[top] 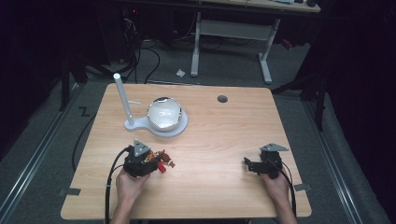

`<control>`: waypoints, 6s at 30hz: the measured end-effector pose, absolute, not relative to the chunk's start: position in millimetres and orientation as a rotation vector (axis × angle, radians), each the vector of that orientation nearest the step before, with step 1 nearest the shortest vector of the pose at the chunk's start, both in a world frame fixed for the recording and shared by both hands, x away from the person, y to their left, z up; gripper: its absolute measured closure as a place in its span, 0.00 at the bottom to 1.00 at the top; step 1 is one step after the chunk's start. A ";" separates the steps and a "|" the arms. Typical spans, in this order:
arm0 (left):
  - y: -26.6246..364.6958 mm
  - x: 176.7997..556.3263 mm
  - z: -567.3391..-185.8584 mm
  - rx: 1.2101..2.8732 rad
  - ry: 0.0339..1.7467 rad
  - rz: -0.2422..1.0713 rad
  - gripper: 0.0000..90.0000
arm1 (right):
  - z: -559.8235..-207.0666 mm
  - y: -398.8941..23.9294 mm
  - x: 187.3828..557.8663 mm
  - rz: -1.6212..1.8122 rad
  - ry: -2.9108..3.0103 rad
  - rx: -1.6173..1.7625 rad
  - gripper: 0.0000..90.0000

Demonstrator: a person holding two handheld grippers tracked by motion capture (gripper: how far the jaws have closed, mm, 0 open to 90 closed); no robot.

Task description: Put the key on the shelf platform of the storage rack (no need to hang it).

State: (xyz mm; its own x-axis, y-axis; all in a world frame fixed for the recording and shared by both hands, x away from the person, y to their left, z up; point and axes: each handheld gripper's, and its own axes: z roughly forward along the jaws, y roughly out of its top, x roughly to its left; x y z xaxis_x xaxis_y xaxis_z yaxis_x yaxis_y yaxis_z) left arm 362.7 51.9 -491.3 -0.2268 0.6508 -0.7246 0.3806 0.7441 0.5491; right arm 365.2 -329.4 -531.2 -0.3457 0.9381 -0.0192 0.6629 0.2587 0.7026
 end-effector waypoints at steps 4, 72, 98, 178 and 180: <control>46.3 365.0 -491.0 0.824 1.849 0.300 0.56 | -531.3 -329.3 365.2 0.846 2.099 1.452 0.16; 39.8 382.5 -452.1 0.779 1.778 0.326 0.96 | -531.3 -328.7 364.6 0.847 2.099 1.450 0.16; 61.7 382.0 -395.4 0.772 1.751 0.243 0.96 | -531.4 -328.7 364.8 0.848 2.100 1.449 0.16; 35.6 463.1 -288.7 0.773 1.674 0.217 0.96 | -531.3 -328.1 365.7 0.846 2.102 1.448 0.16; 33.4 466.7 -291.1 0.767 1.676 0.215 0.96 | -531.3 -328.1 365.7 0.846 2.102 1.448 0.16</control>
